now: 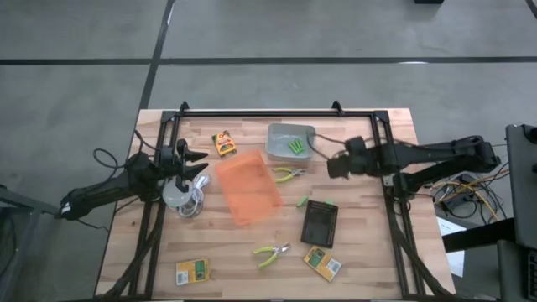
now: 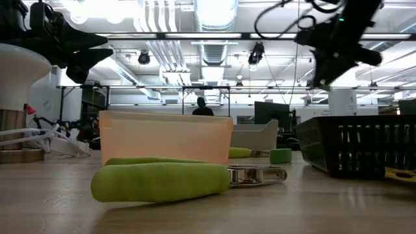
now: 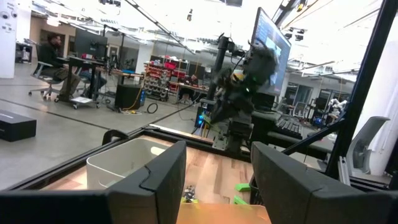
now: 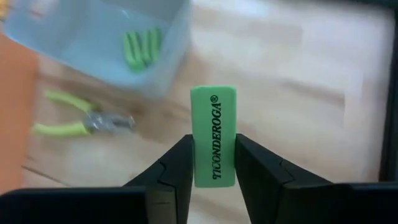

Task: Pick & Place School Supplies
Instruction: Put the green eraser into the gray bin

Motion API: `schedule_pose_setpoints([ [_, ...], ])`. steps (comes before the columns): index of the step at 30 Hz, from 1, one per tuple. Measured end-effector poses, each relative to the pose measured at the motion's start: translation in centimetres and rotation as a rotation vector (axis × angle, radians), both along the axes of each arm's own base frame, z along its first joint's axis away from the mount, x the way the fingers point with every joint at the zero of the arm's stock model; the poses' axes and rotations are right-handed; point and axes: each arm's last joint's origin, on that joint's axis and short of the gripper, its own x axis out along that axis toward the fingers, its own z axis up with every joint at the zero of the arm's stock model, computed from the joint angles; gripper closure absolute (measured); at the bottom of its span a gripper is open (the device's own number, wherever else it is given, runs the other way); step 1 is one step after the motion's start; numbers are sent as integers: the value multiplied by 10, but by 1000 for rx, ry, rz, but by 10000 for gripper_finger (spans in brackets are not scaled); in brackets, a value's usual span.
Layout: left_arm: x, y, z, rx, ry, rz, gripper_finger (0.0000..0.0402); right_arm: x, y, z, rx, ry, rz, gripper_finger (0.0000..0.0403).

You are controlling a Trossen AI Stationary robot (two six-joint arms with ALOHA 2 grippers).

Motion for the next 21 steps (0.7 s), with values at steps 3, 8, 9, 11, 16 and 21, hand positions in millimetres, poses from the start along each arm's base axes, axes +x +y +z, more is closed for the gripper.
schedule_pose_setpoints([
  [3,0,0,0,0,0,0,213,11,-18,19,-74,-26,104,302],
  [8,0,0,0,0,0,0,213,32,-51,49,-90,-206,251,300],
  [9,0,0,0,0,0,-1,213,35,-58,53,-84,-243,280,299],
  [11,0,0,0,0,0,0,213,43,-72,56,-78,-283,331,298],
  [16,0,0,0,0,0,-1,213,69,-101,45,-55,-261,349,301],
  [21,0,0,0,0,0,0,213,101,-129,22,34,-210,382,305],
])
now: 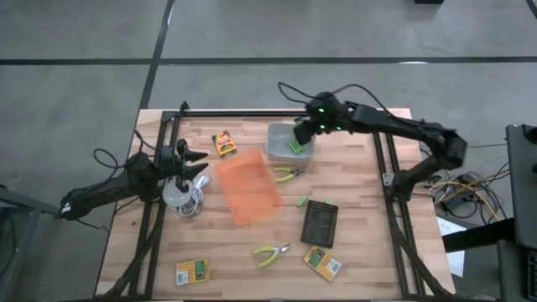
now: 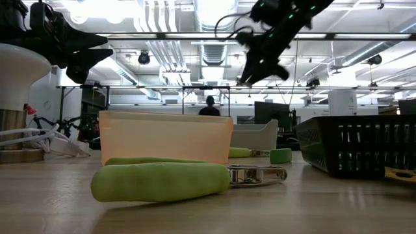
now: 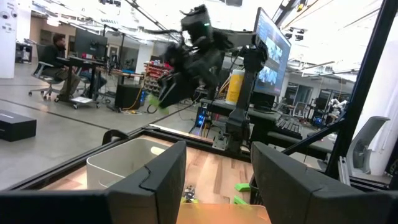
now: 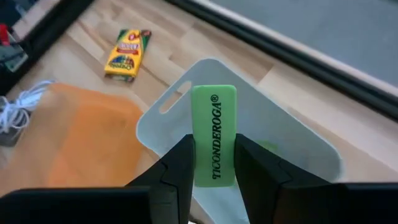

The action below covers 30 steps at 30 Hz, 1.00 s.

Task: Pick & Place School Supplies
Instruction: Put the green eraser into the gray bin

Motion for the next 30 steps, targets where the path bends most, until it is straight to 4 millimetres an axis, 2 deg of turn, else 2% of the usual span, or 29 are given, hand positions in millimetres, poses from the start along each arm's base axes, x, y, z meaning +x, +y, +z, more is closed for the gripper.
schedule_pose_setpoints([
  [7,0,0,0,0,1,0,213,43,-34,-30,49,66,22,300],
  [12,0,0,0,0,0,0,213,61,-54,-58,92,125,7,299],
  [20,0,0,0,0,1,0,213,72,-67,-93,181,194,-1,287],
  [30,0,0,0,0,1,0,214,71,-71,-96,182,194,-6,262],
])
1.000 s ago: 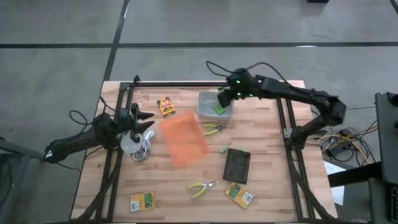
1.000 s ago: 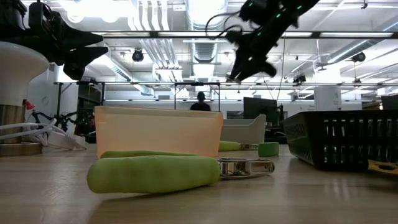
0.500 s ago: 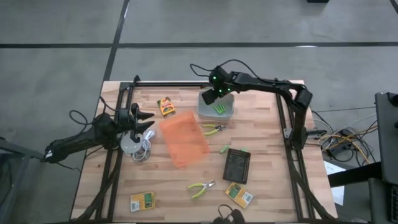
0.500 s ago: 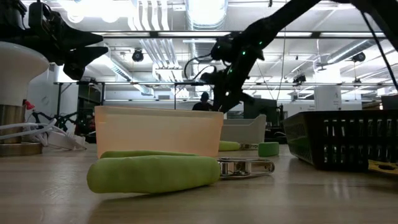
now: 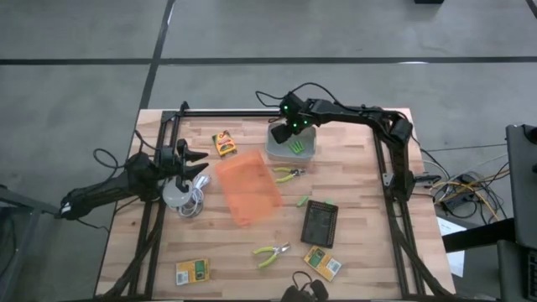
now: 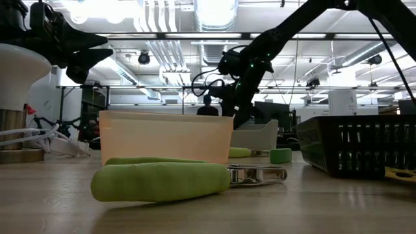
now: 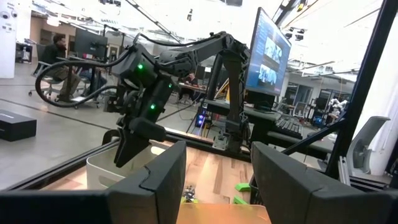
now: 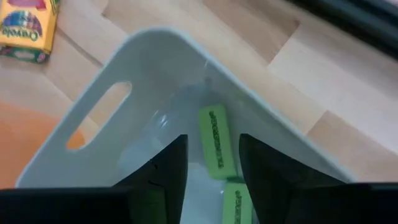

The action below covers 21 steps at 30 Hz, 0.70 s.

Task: Pick & Place School Supplies
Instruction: Put the green eraser into the gray bin

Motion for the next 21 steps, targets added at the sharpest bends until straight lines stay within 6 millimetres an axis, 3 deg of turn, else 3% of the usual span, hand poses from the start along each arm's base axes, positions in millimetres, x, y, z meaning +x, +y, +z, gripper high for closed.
schedule_pose_setpoints([
  [4,0,0,0,0,0,0,213,-1,1,13,-9,-31,14,261],
  [11,0,0,0,0,0,0,214,-24,15,78,-112,-128,82,261],
  [17,0,0,0,0,-1,0,214,-50,49,111,-205,-60,310,262],
  [21,0,0,0,0,0,0,213,-67,72,117,-238,-52,403,265],
])
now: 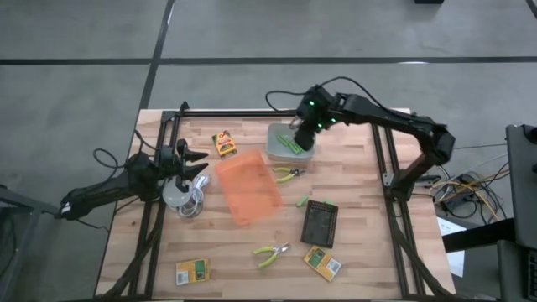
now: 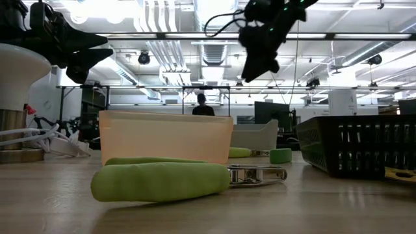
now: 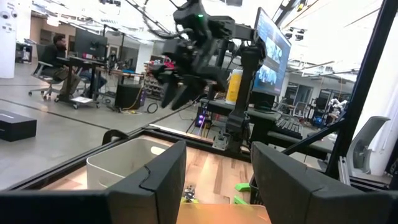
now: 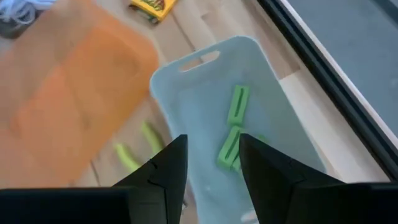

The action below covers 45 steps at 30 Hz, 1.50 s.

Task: Pick & Place School Supplies
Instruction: Put the green eraser into the gray bin

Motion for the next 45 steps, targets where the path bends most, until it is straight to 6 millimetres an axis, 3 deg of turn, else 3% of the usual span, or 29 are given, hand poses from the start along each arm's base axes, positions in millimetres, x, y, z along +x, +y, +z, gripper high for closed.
schedule_pose_setpoints([
  [3,0,0,0,0,0,0,213,-14,15,3,-6,-45,2,266],
  [9,0,0,0,0,0,0,213,-43,43,-9,-15,-161,3,254],
  [15,0,0,0,0,1,0,213,-75,62,-36,19,-289,-52,233],
  [19,0,0,0,0,1,0,213,-90,68,-55,154,-326,-195,223],
  [23,0,0,0,0,1,0,214,-96,76,-72,283,-282,-303,217],
  [31,0,0,0,0,1,0,213,-97,96,-77,226,-202,-520,211],
  [38,0,0,0,0,1,0,213,-106,108,-61,252,-1,-523,211],
  [45,0,0,0,0,1,0,214,-110,124,-68,310,89,-428,211],
])
